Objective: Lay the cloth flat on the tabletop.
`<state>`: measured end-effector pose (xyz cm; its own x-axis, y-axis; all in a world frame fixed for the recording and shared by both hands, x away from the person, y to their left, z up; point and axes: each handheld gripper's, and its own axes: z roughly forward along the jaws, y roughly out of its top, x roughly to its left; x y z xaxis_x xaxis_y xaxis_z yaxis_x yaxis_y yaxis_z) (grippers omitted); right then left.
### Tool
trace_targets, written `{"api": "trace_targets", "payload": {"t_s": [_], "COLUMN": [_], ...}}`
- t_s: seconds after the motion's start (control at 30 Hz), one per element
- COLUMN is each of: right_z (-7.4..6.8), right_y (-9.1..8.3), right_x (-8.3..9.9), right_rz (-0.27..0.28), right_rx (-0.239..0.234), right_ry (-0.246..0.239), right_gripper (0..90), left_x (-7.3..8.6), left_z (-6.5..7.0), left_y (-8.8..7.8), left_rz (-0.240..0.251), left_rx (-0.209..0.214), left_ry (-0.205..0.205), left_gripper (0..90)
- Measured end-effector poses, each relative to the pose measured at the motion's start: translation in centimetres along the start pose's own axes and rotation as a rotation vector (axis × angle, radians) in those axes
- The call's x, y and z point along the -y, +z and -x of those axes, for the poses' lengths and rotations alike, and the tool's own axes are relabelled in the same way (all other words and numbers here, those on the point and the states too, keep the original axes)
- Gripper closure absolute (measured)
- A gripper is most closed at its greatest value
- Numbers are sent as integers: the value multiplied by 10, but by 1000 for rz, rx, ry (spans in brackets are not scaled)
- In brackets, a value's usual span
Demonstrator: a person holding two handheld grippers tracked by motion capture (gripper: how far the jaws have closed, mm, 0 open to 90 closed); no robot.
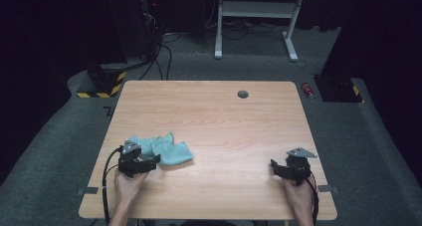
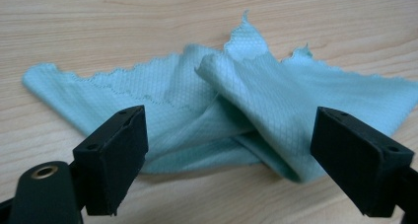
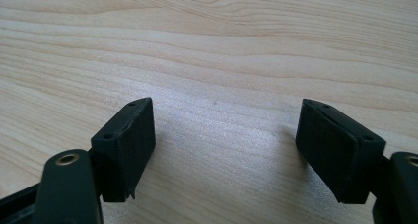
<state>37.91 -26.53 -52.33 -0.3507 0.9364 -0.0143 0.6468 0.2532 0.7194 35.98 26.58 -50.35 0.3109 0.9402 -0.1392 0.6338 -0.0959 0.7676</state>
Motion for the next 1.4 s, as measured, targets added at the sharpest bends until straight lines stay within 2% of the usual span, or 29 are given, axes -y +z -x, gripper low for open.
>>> {"api": "trace_targets", "payload": {"t_s": [0.13, 0.17, 0.3, 0.4, 0.43, 0.47, 0.57, 0.6, 0.7, 0.9, 1.0, 1.17, 1.27, 1.4], "right_z": [0, 0, 0, 0, 0, 0, 0, 0, 0, 0, 0, 0, 0, 0], "right_y": [0, 0, 0, 0, 0, 0, 0, 0, 0, 0, 0, 0, 0, 0], "right_x": [0, 0, 0, 0, 0, 0, 0, 0, 0, 0, 0, 0, 0, 0], "right_rz": [0, 0, 0, 0, 0, 0, 0, 0, 0, 0, 0, 0, 0, 0], "right_rx": [0, 0, 0, 0, 0, 0, 0, 0, 0, 1, 1, 1, 1, 1], "right_ry": [0, 0, 0, 0, 0, -1, 0, 0, 0, -1, 0, -1, -1, 0], "right_gripper": [229, 229, 229, 230, 230, 229, 229, 229, 229, 230, 230, 230, 230, 230], "left_x": [-7, -10, -12, -12, -11, -10, -10, -10, -10, -9, -8, -8, -10, -13], "left_z": [4, 7, 7, 8, 9, 10, 10, 10, 10, 8, 8, 10, 12, 15], "left_y": [5, 9, 13, 16, 17, 20, 22, 23, 25, 29, 29, 28, 28, 31], "left_rz": [-6, -23, -31, -31, -36, -48, -62, -69, -71, -75, -68, -57, -22, -9], "left_rx": [11, 4, -2, -6, -16, -13, -15, -20, -38, -11, 22, 32, 65, 83], "left_ry": [16, 30, 29, 35, 42, 49, 52, 50, 75, 75, 87, 111, 101, 98], "left_gripper": [159, 167, 215, 326, 326, 363, 436, 436, 554, 743, 831, 862, 866, 868]}}
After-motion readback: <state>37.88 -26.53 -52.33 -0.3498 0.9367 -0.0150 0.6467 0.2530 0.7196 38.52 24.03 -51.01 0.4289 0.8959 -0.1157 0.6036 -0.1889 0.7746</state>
